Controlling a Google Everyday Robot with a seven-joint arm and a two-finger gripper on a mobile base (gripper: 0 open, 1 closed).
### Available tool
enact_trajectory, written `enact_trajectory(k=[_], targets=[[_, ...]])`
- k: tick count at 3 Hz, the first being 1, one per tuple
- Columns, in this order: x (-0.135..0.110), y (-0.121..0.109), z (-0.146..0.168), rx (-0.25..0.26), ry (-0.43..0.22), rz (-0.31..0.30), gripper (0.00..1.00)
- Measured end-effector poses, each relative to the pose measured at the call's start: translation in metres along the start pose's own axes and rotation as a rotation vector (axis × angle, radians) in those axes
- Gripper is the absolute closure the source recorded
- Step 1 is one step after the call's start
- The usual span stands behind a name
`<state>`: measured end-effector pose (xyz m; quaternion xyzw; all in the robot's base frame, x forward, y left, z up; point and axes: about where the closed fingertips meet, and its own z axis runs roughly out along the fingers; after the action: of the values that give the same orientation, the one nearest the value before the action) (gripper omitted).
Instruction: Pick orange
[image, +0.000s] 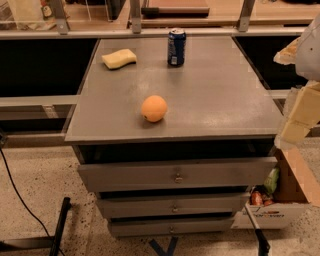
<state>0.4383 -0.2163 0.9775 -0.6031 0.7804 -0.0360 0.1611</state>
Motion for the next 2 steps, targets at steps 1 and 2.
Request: enact_trajectory(k=[1,2], targets=[[0.0,0.0,0.0,0.0,0.0,0.0,0.0],[-0.02,-0.005,0.003,-0.01,-0.032,-0.049,0.0]])
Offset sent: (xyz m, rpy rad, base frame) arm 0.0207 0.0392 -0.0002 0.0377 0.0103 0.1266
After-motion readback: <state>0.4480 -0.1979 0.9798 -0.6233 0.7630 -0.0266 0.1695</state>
